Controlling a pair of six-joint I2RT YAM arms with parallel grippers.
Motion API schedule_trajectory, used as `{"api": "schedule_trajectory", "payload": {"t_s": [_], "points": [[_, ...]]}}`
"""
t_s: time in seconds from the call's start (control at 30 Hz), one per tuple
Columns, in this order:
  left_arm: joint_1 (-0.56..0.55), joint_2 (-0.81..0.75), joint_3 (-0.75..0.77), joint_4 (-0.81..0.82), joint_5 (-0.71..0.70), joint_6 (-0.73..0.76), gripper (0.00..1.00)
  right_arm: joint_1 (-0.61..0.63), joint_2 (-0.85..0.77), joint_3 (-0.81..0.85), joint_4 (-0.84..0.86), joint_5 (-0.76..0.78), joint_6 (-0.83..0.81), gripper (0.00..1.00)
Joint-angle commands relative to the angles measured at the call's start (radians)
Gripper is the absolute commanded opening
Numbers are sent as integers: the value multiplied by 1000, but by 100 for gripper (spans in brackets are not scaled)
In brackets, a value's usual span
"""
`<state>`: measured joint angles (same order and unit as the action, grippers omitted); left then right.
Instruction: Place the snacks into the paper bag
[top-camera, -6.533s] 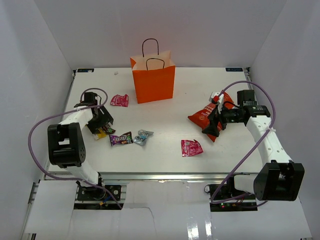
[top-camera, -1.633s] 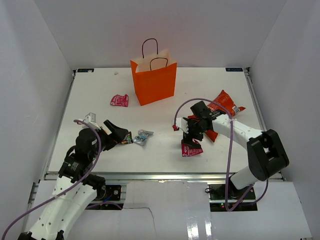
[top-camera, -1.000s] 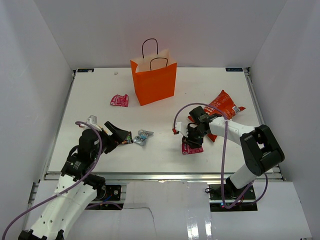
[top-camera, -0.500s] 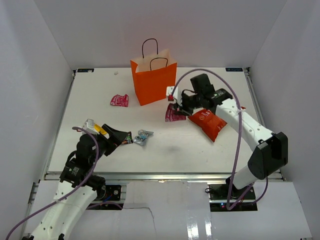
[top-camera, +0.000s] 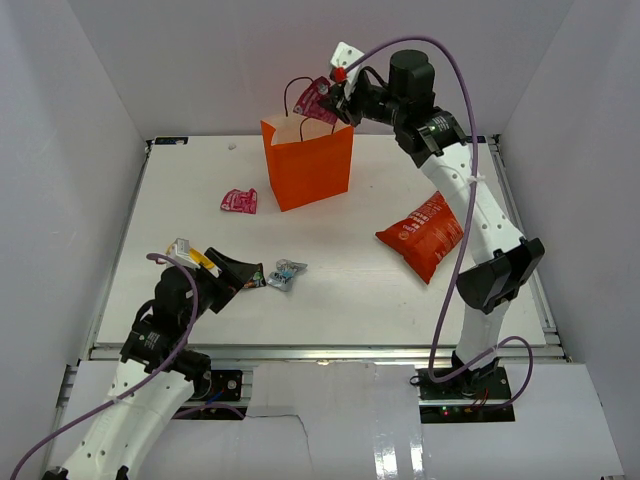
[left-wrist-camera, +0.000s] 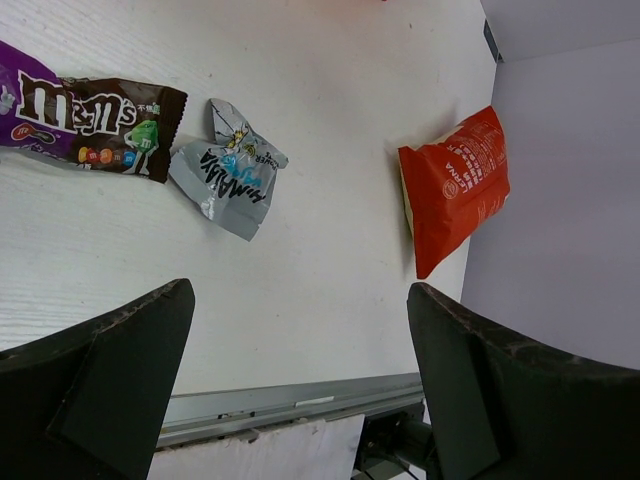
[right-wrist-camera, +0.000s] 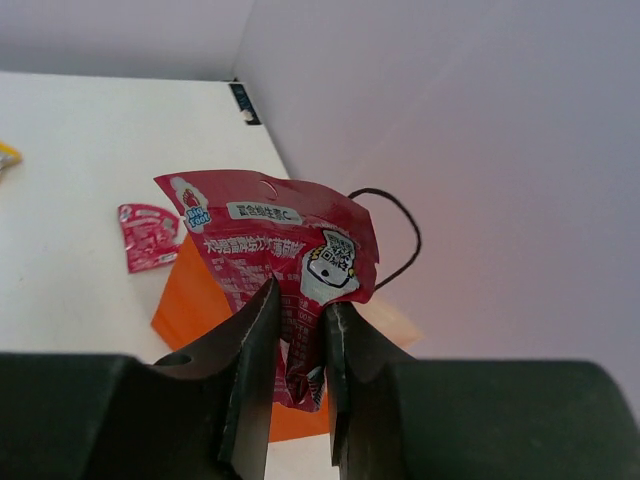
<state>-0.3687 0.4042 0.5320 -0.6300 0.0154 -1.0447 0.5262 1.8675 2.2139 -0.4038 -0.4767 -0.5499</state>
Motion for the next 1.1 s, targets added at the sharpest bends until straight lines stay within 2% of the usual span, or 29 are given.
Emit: {"api": "schedule_trajectory", "payload": {"t_s": [0.0,0.33,0.83,0.93,1.03,1.07], "points": [[-1,5,-1,-14,5,-23,98,-9,10,29,198,67,73,8],[-1,51,19,-13,11,-23,98,-57,151,55,379,130,77,9],[-1,30,10,-30,12,-48,98,-81,209,-45,392,63,100,16],[-1,33,13,-28,14,-46,98,-80,211,-59,392,53,100,20],[-1,35,13,-28,14,-49,98,-80,220,-60,387,62,100,28],[-1,33,13,-30,12,-52,98,-81,222,-63,384,66,96,37]]}}
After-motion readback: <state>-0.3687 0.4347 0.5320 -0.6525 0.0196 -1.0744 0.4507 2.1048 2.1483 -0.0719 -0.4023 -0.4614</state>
